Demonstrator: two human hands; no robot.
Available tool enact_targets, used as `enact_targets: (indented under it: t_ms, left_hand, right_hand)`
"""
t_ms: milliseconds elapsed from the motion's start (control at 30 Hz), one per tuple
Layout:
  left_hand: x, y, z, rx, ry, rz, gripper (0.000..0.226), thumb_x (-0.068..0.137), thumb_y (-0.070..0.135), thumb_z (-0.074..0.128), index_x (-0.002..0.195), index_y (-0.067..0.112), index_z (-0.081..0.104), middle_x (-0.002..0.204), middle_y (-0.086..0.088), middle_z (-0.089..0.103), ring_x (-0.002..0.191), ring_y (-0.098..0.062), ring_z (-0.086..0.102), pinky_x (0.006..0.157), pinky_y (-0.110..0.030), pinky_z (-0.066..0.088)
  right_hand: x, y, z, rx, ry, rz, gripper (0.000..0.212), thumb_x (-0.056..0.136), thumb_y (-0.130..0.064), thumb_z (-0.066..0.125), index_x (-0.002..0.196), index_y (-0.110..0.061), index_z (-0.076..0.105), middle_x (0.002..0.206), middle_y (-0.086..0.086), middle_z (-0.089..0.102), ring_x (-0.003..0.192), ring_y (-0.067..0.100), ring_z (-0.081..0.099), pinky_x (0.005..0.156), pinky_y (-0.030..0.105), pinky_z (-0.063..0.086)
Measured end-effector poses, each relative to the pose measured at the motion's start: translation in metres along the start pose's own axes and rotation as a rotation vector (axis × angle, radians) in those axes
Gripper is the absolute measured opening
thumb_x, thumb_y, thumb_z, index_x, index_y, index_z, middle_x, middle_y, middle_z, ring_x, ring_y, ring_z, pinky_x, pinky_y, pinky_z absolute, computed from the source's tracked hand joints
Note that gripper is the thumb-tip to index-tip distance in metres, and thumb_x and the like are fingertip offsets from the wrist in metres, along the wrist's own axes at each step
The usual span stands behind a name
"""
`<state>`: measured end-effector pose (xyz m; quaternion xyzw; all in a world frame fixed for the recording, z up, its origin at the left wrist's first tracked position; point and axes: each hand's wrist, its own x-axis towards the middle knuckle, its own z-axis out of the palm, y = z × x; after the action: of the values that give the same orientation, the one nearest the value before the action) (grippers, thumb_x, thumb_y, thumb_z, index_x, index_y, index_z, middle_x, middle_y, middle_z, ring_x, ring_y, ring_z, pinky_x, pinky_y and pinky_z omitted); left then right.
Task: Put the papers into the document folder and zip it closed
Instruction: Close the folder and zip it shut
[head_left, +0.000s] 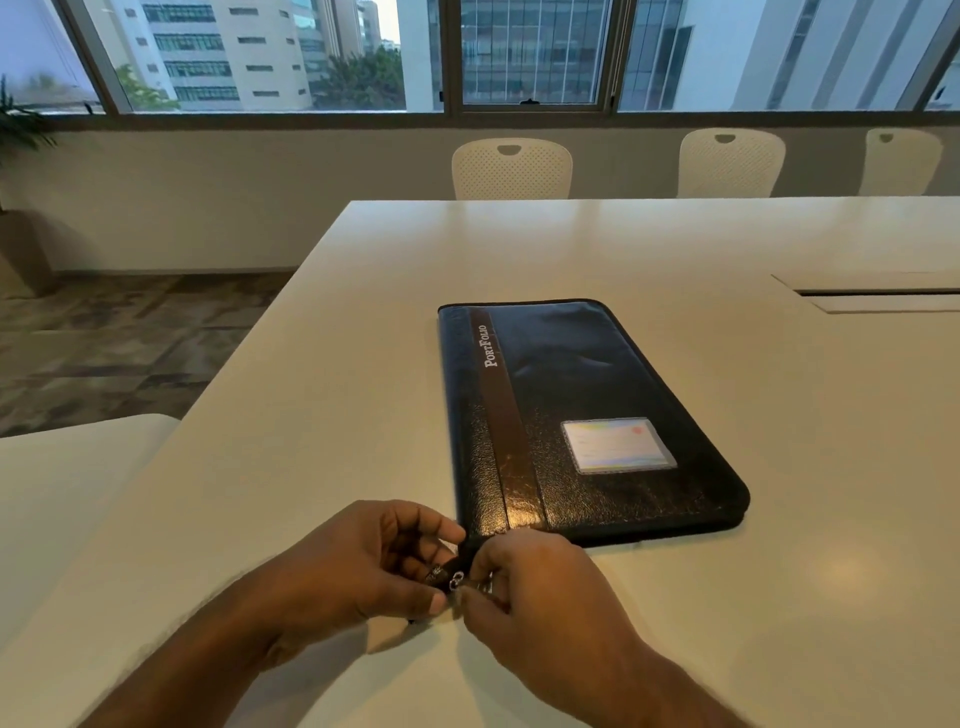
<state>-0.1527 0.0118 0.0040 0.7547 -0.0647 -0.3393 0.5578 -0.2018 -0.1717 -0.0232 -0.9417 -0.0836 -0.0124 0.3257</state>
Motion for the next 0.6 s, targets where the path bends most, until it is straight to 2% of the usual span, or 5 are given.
enact_targets:
  t_ms: [100, 300, 467, 600]
  left_hand:
    - [-0.003, 0.001, 0.004, 0.045, 0.024, 0.021, 0.050, 0.070, -0.017, 0.075, 0.110, 0.013, 0.070, 0.092, -0.013, 0.074, 0.087, -0.028, 0.072, 0.077, -0.034, 0.059]
    - [-0.005, -0.003, 0.008, 0.086, 0.094, 0.041, 0.049, 0.073, -0.015, 0.073, 0.111, 0.016, 0.068, 0.089, -0.011, 0.075, 0.087, -0.026, 0.073, 0.082, -0.039, 0.059]
    - [-0.006, -0.008, 0.015, 0.177, 0.190, 0.057, 0.040, 0.073, 0.003, 0.081, 0.107, 0.019, 0.068, 0.082, -0.003, 0.076, 0.075, -0.017, 0.073, 0.065, -0.023, 0.056]
    - [-0.007, -0.012, 0.020, 0.335, 0.239, 0.133, 0.018, 0.075, 0.016, 0.082, 0.088, 0.027, 0.075, 0.078, 0.006, 0.076, 0.066, -0.011, 0.070, 0.055, -0.016, 0.052]
  right_hand:
    - [-0.003, 0.001, 0.001, -0.035, -0.017, -0.009, 0.025, 0.078, -0.050, 0.064, 0.092, -0.029, 0.063, 0.074, -0.017, 0.049, 0.068, 0.006, 0.050, 0.054, 0.015, 0.034]
    - [-0.006, 0.000, 0.007, -0.120, 0.048, -0.084, 0.014, 0.086, -0.039, 0.052, 0.085, -0.028, 0.060, 0.074, -0.012, 0.049, 0.063, 0.007, 0.048, 0.052, 0.014, 0.029]
    - [-0.010, -0.001, 0.011, -0.119, 0.079, -0.123, 0.026, 0.092, -0.043, 0.045, 0.083, -0.025, 0.062, 0.074, -0.010, 0.052, 0.062, 0.010, 0.050, 0.052, 0.014, 0.031]
    - [-0.012, -0.003, 0.012, -0.089, 0.080, -0.121, 0.026, 0.092, -0.044, 0.047, 0.082, -0.023, 0.060, 0.073, -0.007, 0.055, 0.063, 0.010, 0.052, 0.055, 0.020, 0.043]
